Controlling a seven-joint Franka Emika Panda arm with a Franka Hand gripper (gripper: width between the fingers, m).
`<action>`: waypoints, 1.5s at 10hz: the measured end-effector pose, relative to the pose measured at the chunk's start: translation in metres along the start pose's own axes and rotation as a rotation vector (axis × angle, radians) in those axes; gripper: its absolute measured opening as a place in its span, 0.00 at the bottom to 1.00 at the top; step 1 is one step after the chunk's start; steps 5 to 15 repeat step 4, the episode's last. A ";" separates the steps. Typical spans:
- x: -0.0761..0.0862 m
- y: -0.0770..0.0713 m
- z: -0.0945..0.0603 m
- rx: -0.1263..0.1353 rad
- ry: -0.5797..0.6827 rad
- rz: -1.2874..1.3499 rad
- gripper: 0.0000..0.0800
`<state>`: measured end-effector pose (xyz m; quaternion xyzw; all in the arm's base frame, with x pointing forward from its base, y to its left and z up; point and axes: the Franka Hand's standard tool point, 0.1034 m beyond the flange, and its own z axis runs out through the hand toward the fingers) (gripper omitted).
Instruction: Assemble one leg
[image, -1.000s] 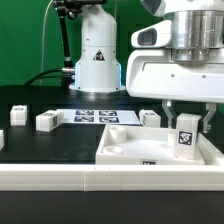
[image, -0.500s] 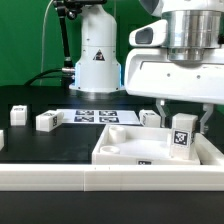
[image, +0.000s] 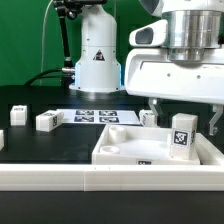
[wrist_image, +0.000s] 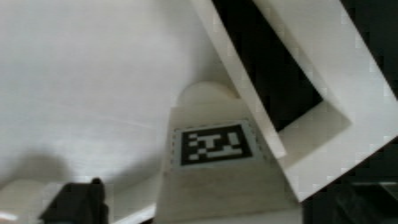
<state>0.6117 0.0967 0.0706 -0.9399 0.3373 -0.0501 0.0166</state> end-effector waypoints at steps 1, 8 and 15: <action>0.000 0.000 0.000 0.000 0.000 0.000 0.81; 0.000 0.000 0.000 0.000 0.000 0.000 0.81; 0.000 0.000 0.000 0.000 0.000 0.000 0.81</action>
Offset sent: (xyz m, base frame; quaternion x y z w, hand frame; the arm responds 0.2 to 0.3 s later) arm 0.0000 0.0000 0.0000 0.0000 0.0000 0.0000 1.0000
